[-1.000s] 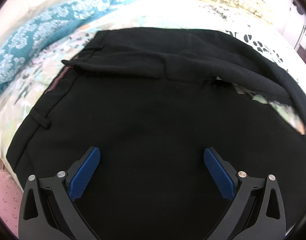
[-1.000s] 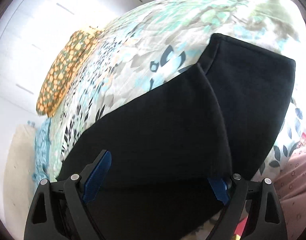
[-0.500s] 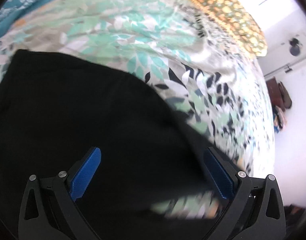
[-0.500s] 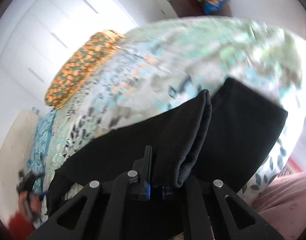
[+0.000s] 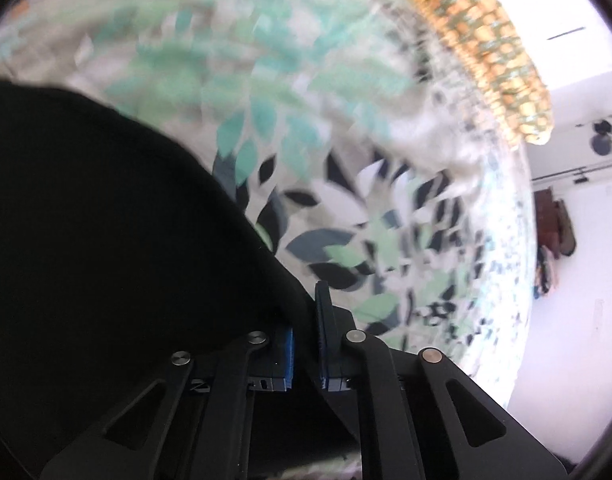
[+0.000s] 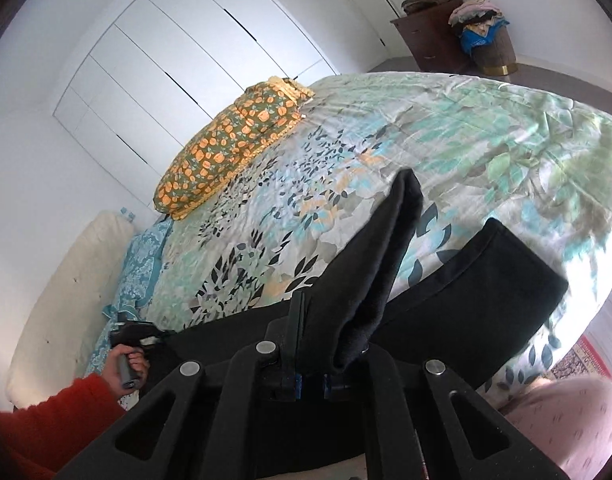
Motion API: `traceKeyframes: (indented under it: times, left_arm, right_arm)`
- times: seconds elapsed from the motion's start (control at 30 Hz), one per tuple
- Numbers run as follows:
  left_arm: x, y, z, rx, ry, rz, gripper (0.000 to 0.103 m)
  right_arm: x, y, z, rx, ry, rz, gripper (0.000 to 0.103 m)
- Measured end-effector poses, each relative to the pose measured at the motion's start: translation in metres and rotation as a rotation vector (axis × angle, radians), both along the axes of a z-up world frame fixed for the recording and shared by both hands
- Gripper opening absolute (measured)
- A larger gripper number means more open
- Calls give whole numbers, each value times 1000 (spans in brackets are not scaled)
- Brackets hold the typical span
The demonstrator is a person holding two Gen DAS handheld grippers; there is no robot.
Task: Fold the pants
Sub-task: 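Grasp and lift the trouser legs with the right gripper while the left gripper grasps the waistband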
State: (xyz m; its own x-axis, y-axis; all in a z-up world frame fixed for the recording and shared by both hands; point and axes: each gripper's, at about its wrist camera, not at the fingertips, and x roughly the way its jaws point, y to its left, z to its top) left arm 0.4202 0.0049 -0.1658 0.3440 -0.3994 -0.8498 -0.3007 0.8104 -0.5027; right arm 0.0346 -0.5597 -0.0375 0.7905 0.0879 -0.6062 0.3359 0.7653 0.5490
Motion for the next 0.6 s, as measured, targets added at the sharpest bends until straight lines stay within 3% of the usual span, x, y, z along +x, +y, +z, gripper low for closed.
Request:
traceKeyframes:
  times: [0.13, 0.2, 0.27, 0.33, 0.4, 0.47, 0.53, 0.6]
  left_arm:
    - [-38, 22, 90, -2, -231, -17, 7]
    - [-84, 46, 140, 9, -363, -13, 7]
    - [-136, 65, 163, 39, -428, -4, 7]
    - [-193, 77, 154, 72, -420, 10, 8]
    - [-245, 73, 113, 153, -333, 7, 8]
    - [-271, 62, 59, 210, -195, -45, 8]
    - [-282, 55, 23, 174, -114, -53, 7]
    - [-289, 46, 6, 154, -79, -66, 7]
  right_arm:
    - [36, -18, 16, -15, -31, 44, 7]
    - [49, -23, 25, -10, -45, 72, 7]
    - [62, -29, 21, -6, 2, 107, 7]
    - [69, -34, 4, 16, 96, 129, 7]
    - [71, -37, -27, 31, 242, 138, 7]
    - [70, -36, -69, 12, 426, 150, 7]
    - [65, -35, -99, -19, 540, 163, 7]
    - [60, -36, -115, -39, 600, 167, 7]
